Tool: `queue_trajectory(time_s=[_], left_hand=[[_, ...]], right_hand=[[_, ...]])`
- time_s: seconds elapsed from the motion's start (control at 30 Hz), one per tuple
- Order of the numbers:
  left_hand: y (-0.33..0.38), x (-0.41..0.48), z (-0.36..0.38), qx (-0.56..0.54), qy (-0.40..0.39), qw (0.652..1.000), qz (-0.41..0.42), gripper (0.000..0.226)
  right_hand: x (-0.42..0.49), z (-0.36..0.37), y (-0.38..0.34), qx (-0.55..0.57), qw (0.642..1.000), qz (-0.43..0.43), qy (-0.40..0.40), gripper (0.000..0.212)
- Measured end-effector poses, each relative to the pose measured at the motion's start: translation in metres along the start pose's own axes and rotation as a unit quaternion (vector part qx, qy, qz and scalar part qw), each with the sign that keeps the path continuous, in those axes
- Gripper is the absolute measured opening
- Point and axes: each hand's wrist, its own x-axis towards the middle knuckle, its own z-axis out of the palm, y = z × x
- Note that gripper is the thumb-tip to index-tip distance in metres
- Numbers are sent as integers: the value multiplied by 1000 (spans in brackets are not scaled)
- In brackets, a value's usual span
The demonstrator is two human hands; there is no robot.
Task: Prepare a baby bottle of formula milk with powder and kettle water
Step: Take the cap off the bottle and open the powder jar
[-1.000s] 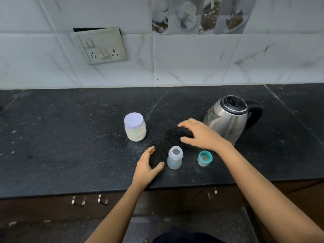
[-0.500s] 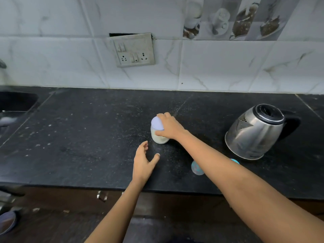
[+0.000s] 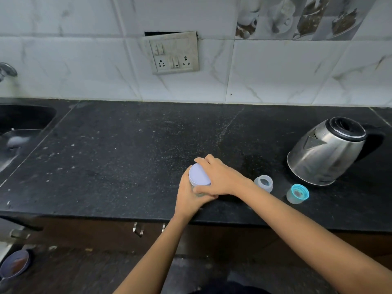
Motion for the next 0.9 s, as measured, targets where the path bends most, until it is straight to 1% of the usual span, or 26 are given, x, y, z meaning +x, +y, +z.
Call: queue_trajectory(time_s=[0.07,0.1,0.17,0.2,0.33,0.4,0.47,0.53,0.6,0.77,0.9], left_hand=[[4,0,0,-9,9,1000,-8,91],[4,1,1,-10,13,1000,-12,89],[2,3,-1,-11,10,1000,-13,86],[2,4,-3,-4,2,1000,-14,84],[-4,15,-10,14,-28,999,-28,85],[-6,17,-10,15,-28,999,-37,84],[-4,17,-9,11,-24,999,-45,83],[-2,16,-8,0,-20,999,-49,83],[-3,16,-7,-12,-16,998,-53,84],[0,15,-8,-28,-19,997,-66,80],[2,16,-11,-28,-31,997,-67,78]], right_hand=[[2,4,-12,-89,995,33,24,94],[4,6,-18,-125,990,58,31,91],[10,6,-26,-166,981,92,28,79],[14,6,-27,-181,979,89,24,73],[20,1,-22,-203,978,31,16,55],[22,-1,-19,-210,978,6,21,51],[25,-3,-16,-221,975,-29,25,55],[26,-5,-11,-229,970,-68,30,62],[28,-6,-5,-232,968,-95,28,65],[32,-7,1,-236,963,-127,29,66],[33,-8,2,-233,962,-142,28,61]])
